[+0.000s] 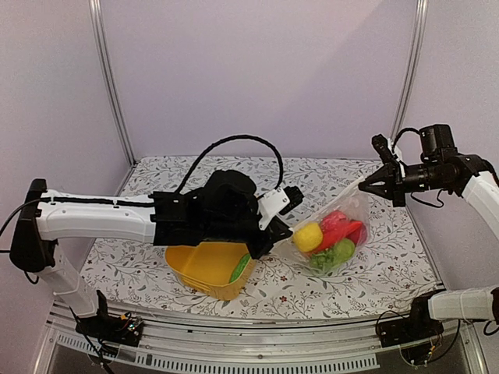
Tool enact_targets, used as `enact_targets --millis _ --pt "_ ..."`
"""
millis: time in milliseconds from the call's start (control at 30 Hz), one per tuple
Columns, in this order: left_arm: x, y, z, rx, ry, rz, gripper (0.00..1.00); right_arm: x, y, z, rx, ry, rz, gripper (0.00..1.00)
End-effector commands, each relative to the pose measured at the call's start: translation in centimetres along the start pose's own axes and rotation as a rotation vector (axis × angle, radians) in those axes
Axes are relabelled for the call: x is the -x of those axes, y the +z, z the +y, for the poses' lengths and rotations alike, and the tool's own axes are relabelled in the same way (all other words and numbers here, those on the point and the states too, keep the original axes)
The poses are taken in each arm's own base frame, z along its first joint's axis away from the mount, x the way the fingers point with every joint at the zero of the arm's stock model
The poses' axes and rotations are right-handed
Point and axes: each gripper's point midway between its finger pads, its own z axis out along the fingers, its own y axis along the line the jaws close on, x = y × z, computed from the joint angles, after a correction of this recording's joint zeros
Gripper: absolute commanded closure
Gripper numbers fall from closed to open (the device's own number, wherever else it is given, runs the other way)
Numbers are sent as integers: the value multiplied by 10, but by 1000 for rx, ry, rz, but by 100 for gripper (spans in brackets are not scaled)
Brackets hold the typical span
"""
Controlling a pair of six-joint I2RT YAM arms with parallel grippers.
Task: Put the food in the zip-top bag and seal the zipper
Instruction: Zip the zipper of the food storage bag, then place the zipper food storage bag at the center of the board.
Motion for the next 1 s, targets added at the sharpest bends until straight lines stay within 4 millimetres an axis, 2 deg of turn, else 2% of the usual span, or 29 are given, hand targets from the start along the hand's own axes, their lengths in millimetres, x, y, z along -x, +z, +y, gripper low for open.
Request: enact_targets --millis 0,100,200,267,333,433,500,567,633,733,767,800,933,967 --pt "-19 -9 9 24 -9 52 100 15 -6 -12 -44 -33 -40 100" --pt "-11 -7 11 36 0 40 100 16 -7 -13 -46 -28 -46 100" --pt "17 0 21 61 38 -24 100 22 -8 -17 -63 -31 -51 100" --pt "47 6 36 109 91 -76 100 33 -9 -24 -73 -50 -60 100" --pt "78 15 62 192 158 -116 100 42 -9 -36 -94 -72 -57 100" --pt "122 23 116 347 229 -170 100 53 -11 -75 -158 -96 -52 100" --pt "140 28 147 409 264 -192 100 58 -18 -101 -179 -83 -74 100" --pt "145 38 162 420 306 -186 100 58 -21 -118 -180 -71 -84 100" --pt "135 53 159 379 344 -156 100 43 -12 -122 -164 -67 -60 99" --pt "95 81 129 254 346 -87 100 8 0 -103 -101 -71 -32 94" --pt "78 88 117 221 341 -61 100 -5 4 -93 -81 -68 -22 93" --pt "63 92 102 191 341 -42 100 -28 10 -83 -53 -35 0 93" --pt "4 103 32 73 397 22 99 -83 16 -40 -9 -18 66 85" --pt "-10 106 18 56 414 52 97 -91 13 -29 -12 -27 80 84"
